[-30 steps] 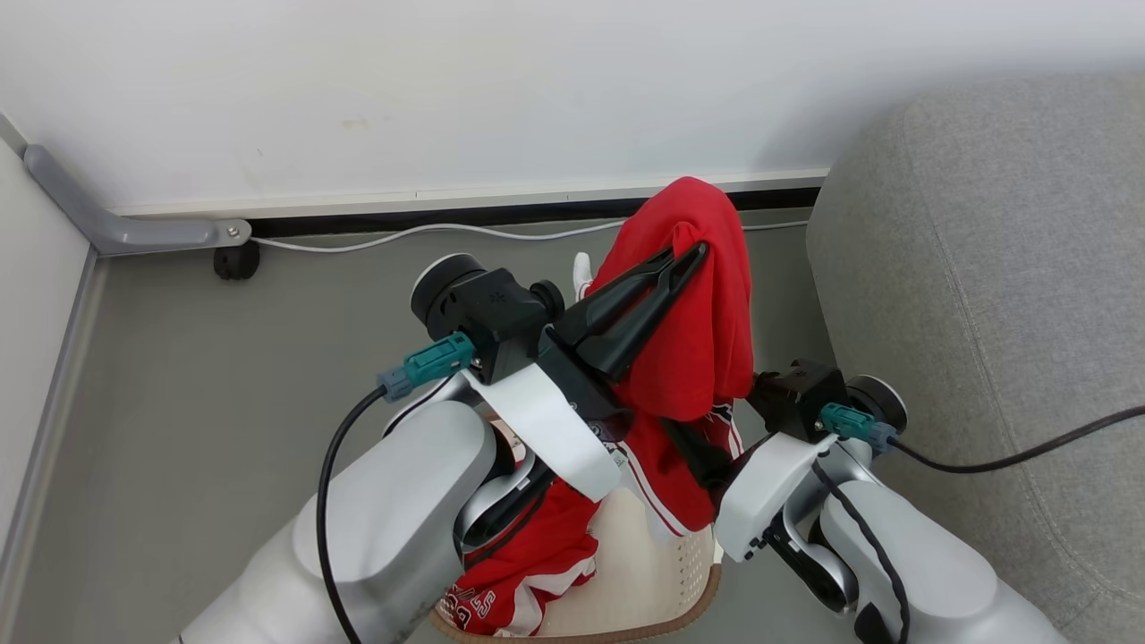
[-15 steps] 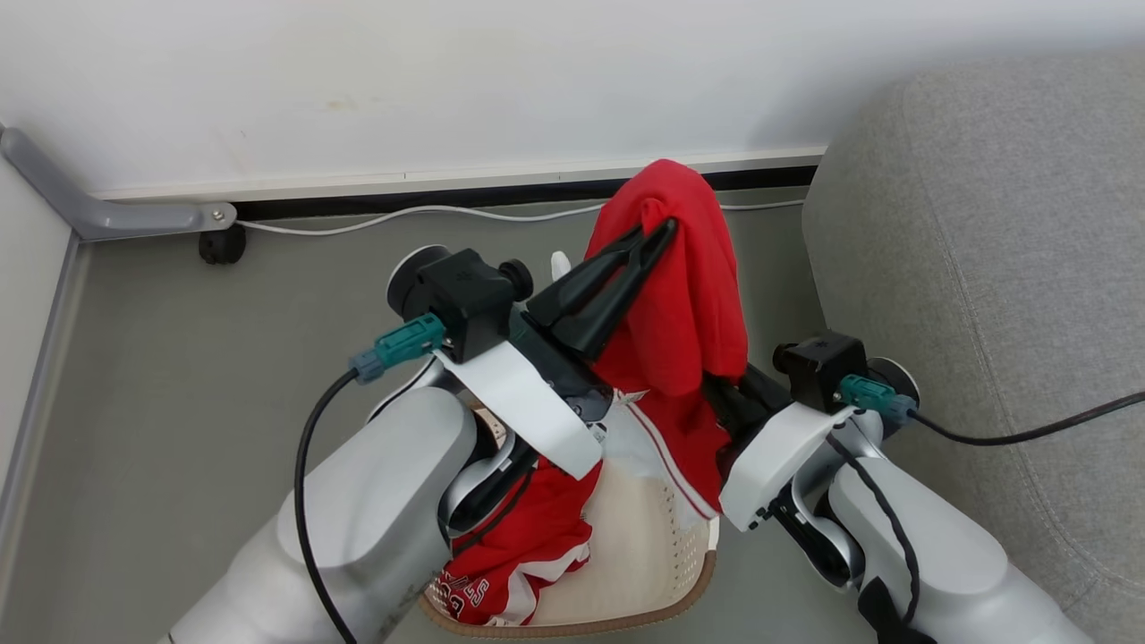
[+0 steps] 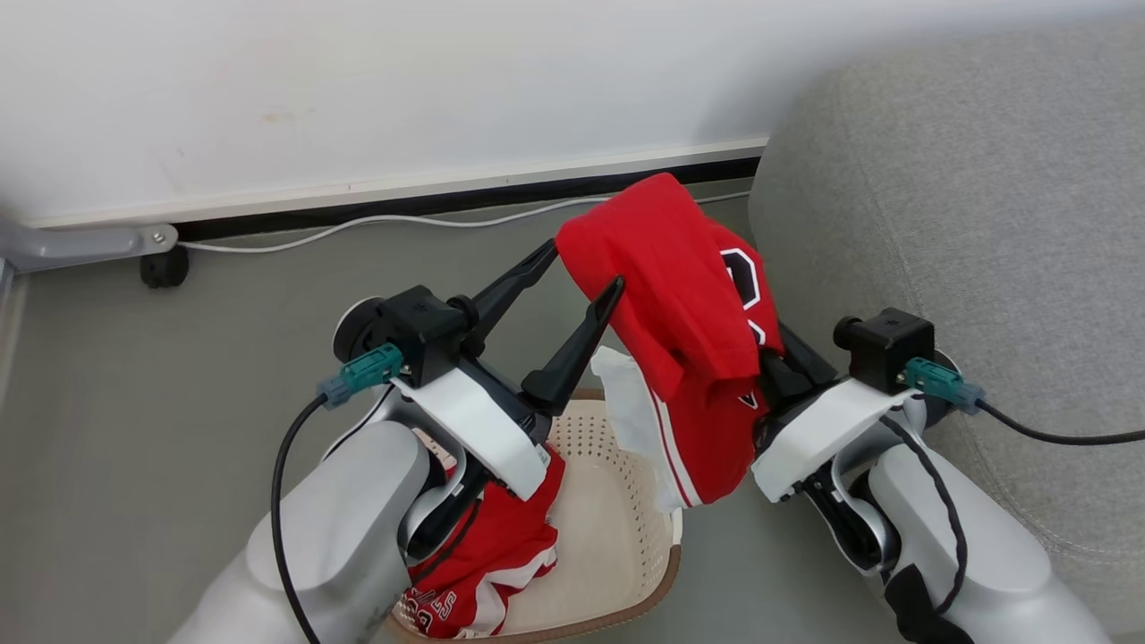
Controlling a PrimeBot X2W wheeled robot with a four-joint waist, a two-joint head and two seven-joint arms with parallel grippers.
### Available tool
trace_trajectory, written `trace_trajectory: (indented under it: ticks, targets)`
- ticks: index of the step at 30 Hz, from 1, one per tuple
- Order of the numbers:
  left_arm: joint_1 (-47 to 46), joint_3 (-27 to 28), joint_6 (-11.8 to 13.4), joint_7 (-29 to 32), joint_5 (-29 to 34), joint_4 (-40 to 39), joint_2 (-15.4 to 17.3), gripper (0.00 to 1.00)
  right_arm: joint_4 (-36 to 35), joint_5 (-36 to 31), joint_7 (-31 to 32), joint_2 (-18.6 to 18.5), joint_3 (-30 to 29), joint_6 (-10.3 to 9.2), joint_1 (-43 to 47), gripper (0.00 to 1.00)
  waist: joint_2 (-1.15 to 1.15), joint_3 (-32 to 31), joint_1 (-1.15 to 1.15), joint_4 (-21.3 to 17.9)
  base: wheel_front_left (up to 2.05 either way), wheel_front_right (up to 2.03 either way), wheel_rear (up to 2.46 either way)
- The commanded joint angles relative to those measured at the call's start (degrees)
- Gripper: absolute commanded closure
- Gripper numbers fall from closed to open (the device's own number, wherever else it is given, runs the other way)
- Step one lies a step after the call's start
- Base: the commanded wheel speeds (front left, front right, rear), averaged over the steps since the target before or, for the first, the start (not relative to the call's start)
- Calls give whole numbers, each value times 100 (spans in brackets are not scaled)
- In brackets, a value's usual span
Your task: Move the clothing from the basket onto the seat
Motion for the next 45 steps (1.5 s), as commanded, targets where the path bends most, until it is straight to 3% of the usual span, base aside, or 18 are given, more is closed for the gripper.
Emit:
trace_trajectory:
  ticks: [1,12,28,39,45]
  targets:
    - [-21,176,-6,-34,67,-99,119,0,-198,-67,-34,18,-98,19,120,100,0,-49,0,-112,0,0,0]
    - [618,318,-6,-34,150,-102,222,0,-748,-273,-34,-28,-962,19,489,100,0,-283,0,-893,0,0,0]
    - [1011,489,-6,-34,305,-405,254,0,-1301,-448,-34,-63,-1290,19,640,100,0,-373,0,-2460,0,0,0]
    - [527,-258,-6,-34,129,-372,148,0,-2147,-895,-34,-139,-2568,19,1455,100,0,-100,0,-2691,2,2,2]
    - [480,-386,-6,-34,83,-551,345,0,-2452,-1188,-34,-42,-3116,19,1653,100,0,184,0,-2690,17,17,17]
